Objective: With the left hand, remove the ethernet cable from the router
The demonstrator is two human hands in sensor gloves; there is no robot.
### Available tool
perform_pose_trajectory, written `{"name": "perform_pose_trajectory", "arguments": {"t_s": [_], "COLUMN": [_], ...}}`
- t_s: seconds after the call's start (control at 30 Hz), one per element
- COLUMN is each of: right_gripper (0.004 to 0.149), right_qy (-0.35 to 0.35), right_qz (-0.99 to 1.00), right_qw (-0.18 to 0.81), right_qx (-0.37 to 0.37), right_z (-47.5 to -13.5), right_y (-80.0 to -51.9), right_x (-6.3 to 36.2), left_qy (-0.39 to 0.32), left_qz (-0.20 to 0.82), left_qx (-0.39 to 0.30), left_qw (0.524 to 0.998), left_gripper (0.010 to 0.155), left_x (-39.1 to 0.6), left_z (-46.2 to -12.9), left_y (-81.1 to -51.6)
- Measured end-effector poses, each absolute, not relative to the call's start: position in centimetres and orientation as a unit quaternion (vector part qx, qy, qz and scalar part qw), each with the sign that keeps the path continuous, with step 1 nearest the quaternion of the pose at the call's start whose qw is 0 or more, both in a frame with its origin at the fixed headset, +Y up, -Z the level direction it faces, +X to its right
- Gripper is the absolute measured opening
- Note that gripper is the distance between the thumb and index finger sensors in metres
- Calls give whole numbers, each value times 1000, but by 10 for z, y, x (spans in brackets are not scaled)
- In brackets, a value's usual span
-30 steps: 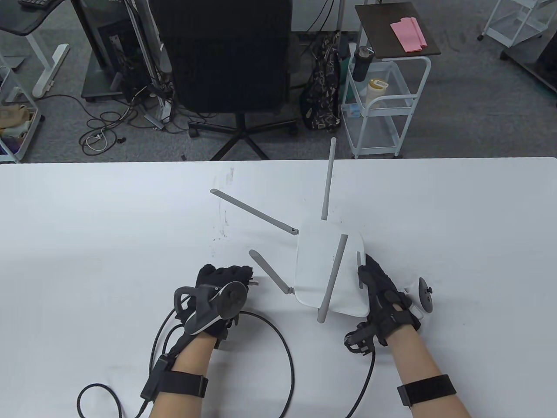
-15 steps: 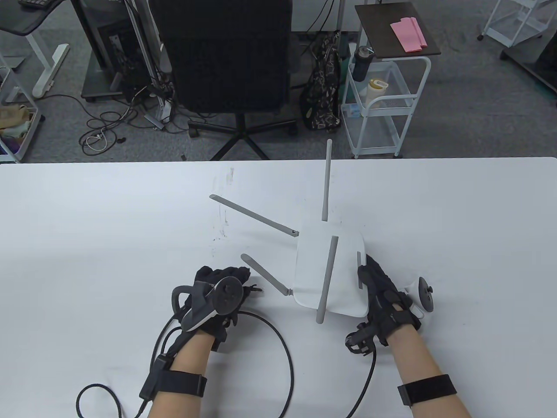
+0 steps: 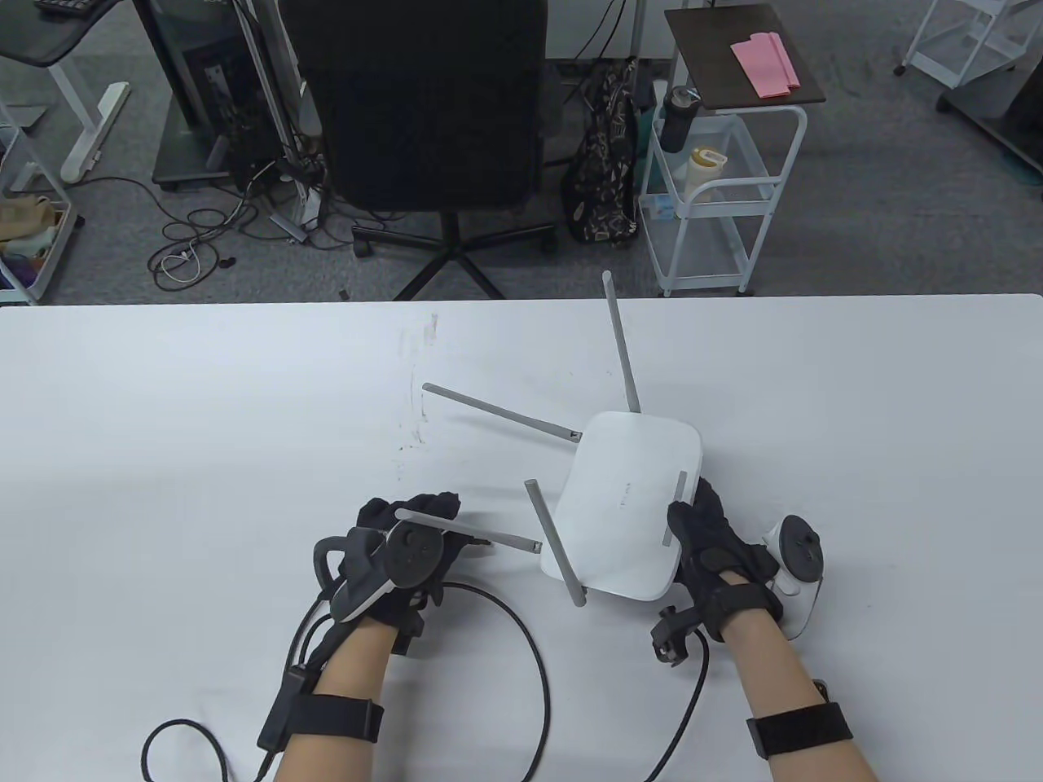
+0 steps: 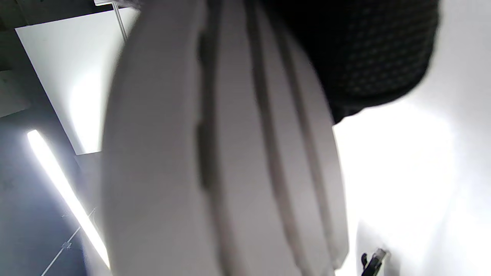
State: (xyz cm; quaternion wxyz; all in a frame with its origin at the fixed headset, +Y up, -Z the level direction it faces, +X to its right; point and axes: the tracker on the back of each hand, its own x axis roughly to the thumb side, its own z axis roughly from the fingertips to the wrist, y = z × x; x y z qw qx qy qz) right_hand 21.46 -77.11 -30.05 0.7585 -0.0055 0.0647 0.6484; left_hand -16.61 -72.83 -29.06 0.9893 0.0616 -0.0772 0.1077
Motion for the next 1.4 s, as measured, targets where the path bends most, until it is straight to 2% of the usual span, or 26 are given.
{"name": "perform_pose_trajectory", "arguments": {"t_s": [0.87,1.4], "right_gripper": [72,74], "right_qy": [112,136], "right_qz": [698,675], "right_qw": [708,725], "right_qx": [-2,-16], "right_z": [-300,-300], "right_y": [-775,-778], "right_x": [206,208], "left_qy": [-69,-71], "left_qz": [131,131], "left_qx": [80,79], "left_qw": [986,986], "left_gripper": [53,53], "left_x": [-173,-173], "left_z": [-294,-294], "left_y": [-730,-732]}}
